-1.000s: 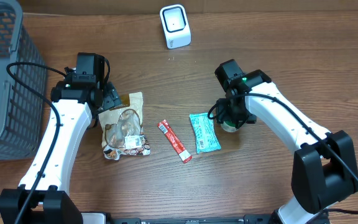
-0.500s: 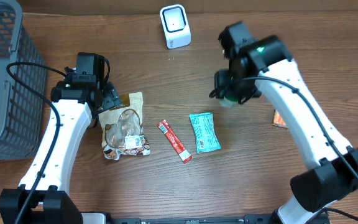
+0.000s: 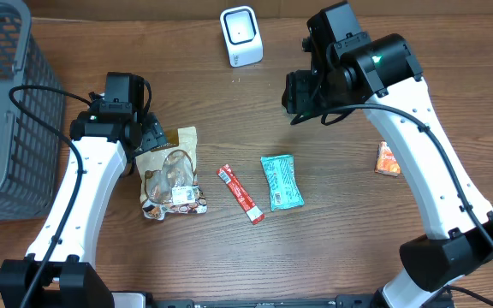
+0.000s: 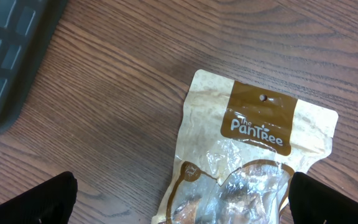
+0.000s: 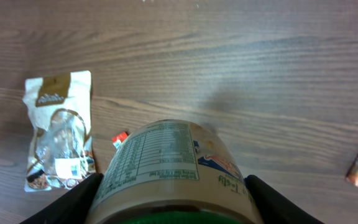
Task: Scan the item barcode
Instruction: 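Lift the jar up to the white barcode scanner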
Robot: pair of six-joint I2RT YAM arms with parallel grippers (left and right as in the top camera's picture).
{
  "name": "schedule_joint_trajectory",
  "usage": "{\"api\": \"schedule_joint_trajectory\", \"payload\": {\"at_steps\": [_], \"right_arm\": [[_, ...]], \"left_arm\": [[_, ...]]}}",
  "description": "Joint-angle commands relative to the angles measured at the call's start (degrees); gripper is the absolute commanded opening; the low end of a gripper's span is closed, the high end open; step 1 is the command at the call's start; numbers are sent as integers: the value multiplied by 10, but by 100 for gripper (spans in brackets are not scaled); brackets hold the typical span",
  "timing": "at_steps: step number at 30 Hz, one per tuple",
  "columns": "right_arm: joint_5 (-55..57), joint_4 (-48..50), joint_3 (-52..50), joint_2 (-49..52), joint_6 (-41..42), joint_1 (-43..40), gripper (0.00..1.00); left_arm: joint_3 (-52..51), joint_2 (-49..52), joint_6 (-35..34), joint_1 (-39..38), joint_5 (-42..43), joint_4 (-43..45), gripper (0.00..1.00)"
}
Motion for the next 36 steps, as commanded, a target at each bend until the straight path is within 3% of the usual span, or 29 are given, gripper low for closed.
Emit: {"api": "schedule_joint_trajectory", "payload": {"at_steps": [1, 7, 13, 26, 36], "right_arm": [[-8, 18, 15, -7, -3, 3, 28], [-8, 20, 15, -7, -3, 3, 24], [-8, 56, 15, -7, -3, 3, 4], [-83, 147, 28, -7, 10, -13, 3], [-83, 308, 17, 11, 6, -11, 4]], "left_arm": [[10, -12, 4, -1, 2, -1, 100], [10, -12, 5, -1, 2, -1, 100], [10, -12, 5, -1, 2, -1, 100], [10, -12, 5, -1, 2, -1, 100], [10, -12, 5, -1, 2, -1, 100]]}}
